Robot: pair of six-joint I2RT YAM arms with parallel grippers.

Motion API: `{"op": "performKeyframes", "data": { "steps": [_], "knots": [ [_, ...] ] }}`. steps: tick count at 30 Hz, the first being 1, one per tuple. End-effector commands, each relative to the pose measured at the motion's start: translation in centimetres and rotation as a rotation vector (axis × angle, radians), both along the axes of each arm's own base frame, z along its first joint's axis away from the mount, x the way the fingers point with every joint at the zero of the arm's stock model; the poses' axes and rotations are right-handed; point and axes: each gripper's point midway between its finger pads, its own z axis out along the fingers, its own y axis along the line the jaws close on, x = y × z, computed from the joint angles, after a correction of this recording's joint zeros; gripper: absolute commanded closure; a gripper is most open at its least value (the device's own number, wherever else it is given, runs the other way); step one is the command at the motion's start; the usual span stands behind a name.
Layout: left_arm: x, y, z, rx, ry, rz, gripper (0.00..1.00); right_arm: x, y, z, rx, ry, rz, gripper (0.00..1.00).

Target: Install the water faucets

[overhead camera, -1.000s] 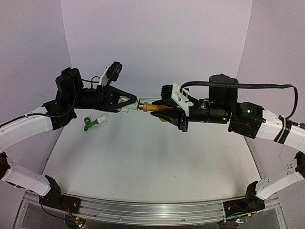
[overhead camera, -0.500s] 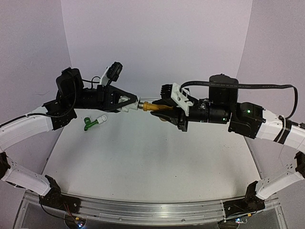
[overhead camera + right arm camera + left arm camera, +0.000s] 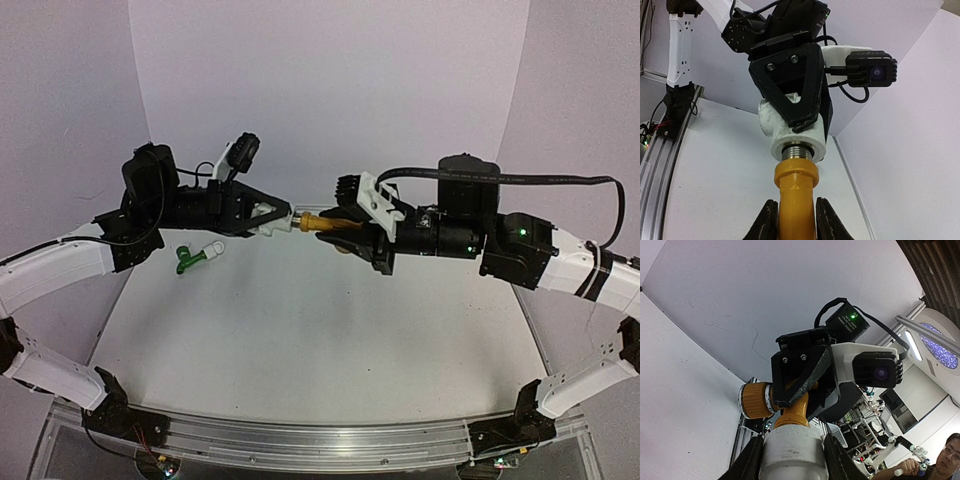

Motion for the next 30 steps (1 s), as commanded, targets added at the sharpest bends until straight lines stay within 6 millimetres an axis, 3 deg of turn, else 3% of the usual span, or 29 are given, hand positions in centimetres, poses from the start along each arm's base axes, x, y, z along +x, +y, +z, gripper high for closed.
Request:
{"op": "performKeyframes", "data": {
  "steps": [1,21,30],
  "knots": [
    [0.1,-0.3,0.0,-0.013,-0.042,0.005,1.00,-0.9,0.6,4.2,0.109,-0.038,0.031,1.00],
    [-0.5,0.5,1.0,-0.041,-0.117,0.024,1.00,-1.3,2.6,4.0,0.223,0.173,0.094,1.00],
    [-1.1,0.5,1.0,-0.043,-0.139,-0.010,1.00,-1.8,3.1,4.2,0.234,0.185,0.138,1.00]
  ]
}}
